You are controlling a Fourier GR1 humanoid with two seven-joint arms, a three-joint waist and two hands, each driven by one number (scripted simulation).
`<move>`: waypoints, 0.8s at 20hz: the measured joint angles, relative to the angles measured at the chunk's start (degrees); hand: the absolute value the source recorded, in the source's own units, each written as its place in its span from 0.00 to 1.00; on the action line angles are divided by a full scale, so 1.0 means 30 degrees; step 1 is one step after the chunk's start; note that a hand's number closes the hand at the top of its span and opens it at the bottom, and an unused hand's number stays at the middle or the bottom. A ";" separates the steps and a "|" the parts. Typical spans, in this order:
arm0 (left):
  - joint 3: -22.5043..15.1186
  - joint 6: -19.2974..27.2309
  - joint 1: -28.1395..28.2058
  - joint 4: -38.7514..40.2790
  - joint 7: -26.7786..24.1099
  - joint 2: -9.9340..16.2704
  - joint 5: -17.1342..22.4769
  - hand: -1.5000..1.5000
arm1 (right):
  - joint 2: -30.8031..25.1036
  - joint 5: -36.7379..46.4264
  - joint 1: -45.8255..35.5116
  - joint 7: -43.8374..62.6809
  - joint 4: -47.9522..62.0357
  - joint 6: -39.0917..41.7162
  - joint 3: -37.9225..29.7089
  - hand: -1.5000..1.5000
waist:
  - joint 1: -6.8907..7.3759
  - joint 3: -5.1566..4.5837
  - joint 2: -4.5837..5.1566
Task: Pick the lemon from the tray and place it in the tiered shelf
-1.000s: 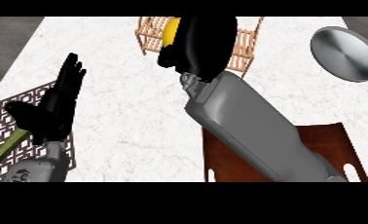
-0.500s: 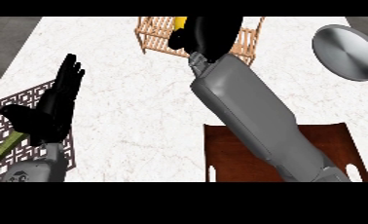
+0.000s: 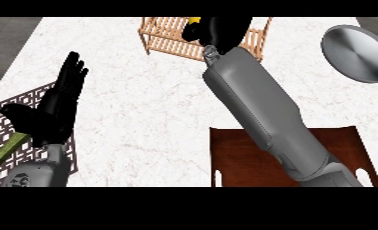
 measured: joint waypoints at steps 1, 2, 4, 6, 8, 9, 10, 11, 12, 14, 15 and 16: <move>-0.0075 0.0089 -0.0019 -0.0161 0.0231 -0.0036 -0.0089 0.50 | 0.0011 -0.0093 -0.0136 -0.0155 0.0464 -0.0333 -0.0201 1.00 | -0.0008 0.0003 -0.0001; -0.0188 0.0213 -0.0160 -0.0274 0.0494 -0.0118 -0.0204 0.50 | 0.0013 -0.0212 -0.0242 -0.0250 0.0982 -0.0647 -0.0211 1.00 | 0.0002 0.0005 -0.0001; 0.0007 0.0062 -0.0119 -0.0236 0.0345 0.0037 -0.0115 0.50 | 0.0025 -0.0306 -0.0613 -0.0521 0.2137 -0.1306 -0.0578 1.00 | 0.0016 0.0002 0.0019; 0.0068 0.0000 -0.0195 -0.0146 0.0393 0.0055 -0.0047 0.50 | 0.0026 -0.0388 -0.0490 -0.1052 0.2697 -0.2528 -0.1287 1.00 | 0.0020 0.0007 0.0078; 0.0014 -0.0048 -0.0113 -0.0091 0.0195 0.0005 -0.0080 0.50 | 0.0031 -0.0836 -0.0466 -0.1361 0.3200 -0.3498 -0.1794 0.00 | 0.0093 0.0007 0.0093; -0.0079 0.0131 -0.0079 0.0059 0.0018 -0.0173 -0.0257 0.50 | 0.0048 -0.1257 -0.0540 -0.1573 0.3443 -0.3864 -0.2083 0.00 | 0.0069 0.0010 0.0097; -0.0097 0.0166 -0.0245 0.0067 0.0128 -0.0219 -0.0268 0.50 | 0.0050 -0.1660 -0.0540 -0.1785 0.3872 -0.4315 -0.2209 0.00 | 0.0114 0.0008 0.0107; -0.0070 0.0122 -0.0235 0.0112 0.0086 -0.0218 -0.0235 0.50 | 0.0055 -0.2070 -0.0648 -0.1967 0.4352 -0.4739 -0.2320 0.00 | 0.0194 0.0010 0.0127; -0.0039 0.0065 -0.0155 0.0279 -0.0106 -0.0233 -0.0223 0.50 | 0.0080 -0.2487 -0.0883 -0.1949 0.4607 -0.4832 -0.2503 0.00 | 0.0121 0.0012 0.0106; 0.0025 -0.0099 -0.0055 0.0149 -0.0088 -0.0153 -0.0118 0.50 | 0.0089 -0.3223 -0.1385 -0.2325 0.5561 -0.5303 -0.2974 0.00 | 0.0147 0.0010 0.0104; -0.0121 -0.0034 0.0219 -0.0143 -0.0113 -0.0247 -0.0231 0.50 | 0.0093 -0.3625 -0.1559 -0.2506 0.5962 -0.5566 -0.3054 0.00 | 0.0202 0.0011 0.0100; -0.0044 0.0006 0.0085 0.0012 -0.0138 -0.0237 -0.0274 0.50 | 0.0108 -0.3963 -0.1760 -0.2804 0.6233 -0.5802 -0.3288 0.00 | 0.0126 0.0013 0.0096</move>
